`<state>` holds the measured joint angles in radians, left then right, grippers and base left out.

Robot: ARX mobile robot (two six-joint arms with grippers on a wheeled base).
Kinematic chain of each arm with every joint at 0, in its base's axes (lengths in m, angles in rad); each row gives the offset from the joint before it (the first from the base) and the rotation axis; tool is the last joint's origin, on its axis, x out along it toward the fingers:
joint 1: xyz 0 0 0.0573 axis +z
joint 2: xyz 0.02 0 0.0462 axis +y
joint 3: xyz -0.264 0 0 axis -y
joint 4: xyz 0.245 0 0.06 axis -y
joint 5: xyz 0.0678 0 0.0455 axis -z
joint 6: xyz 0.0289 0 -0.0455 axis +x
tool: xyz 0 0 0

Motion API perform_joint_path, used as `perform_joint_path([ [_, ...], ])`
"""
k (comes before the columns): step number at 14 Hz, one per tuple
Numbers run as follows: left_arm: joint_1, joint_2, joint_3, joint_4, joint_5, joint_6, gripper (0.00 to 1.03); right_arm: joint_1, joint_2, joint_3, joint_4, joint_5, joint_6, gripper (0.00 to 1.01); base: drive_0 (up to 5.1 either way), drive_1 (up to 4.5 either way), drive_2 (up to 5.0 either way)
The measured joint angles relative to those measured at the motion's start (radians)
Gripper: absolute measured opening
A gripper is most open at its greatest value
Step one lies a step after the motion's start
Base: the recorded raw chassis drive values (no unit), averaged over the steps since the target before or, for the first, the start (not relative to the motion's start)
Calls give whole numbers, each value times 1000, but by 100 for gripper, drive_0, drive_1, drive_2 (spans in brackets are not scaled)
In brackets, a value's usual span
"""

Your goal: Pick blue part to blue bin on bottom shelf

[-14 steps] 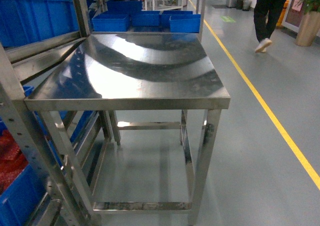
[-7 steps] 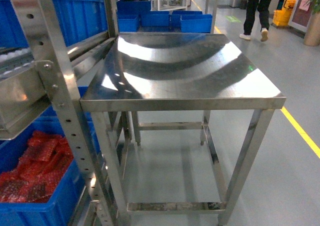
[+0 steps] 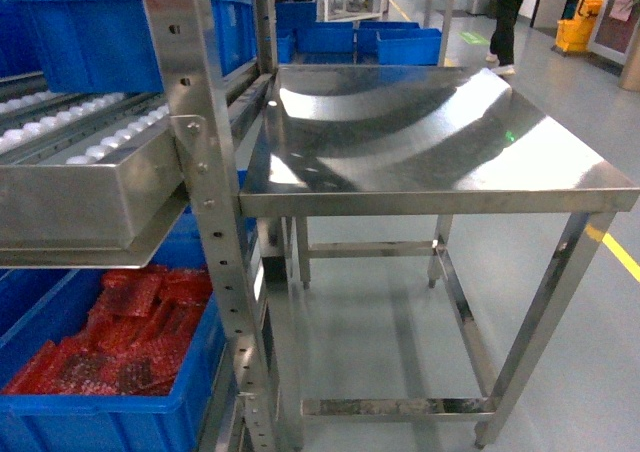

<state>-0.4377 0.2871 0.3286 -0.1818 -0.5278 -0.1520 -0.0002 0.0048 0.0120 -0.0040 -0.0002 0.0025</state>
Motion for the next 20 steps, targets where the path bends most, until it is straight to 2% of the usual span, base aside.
perform_joint_path([
  [5, 0, -1, 0, 2, 0, 0, 43, 0, 0, 0, -1, 0, 0, 98, -504, 172, 287],
  [20, 0, 0, 0, 1, 1, 0, 43, 0, 0, 0, -2, 0, 0, 98, -473, 363, 120],
])
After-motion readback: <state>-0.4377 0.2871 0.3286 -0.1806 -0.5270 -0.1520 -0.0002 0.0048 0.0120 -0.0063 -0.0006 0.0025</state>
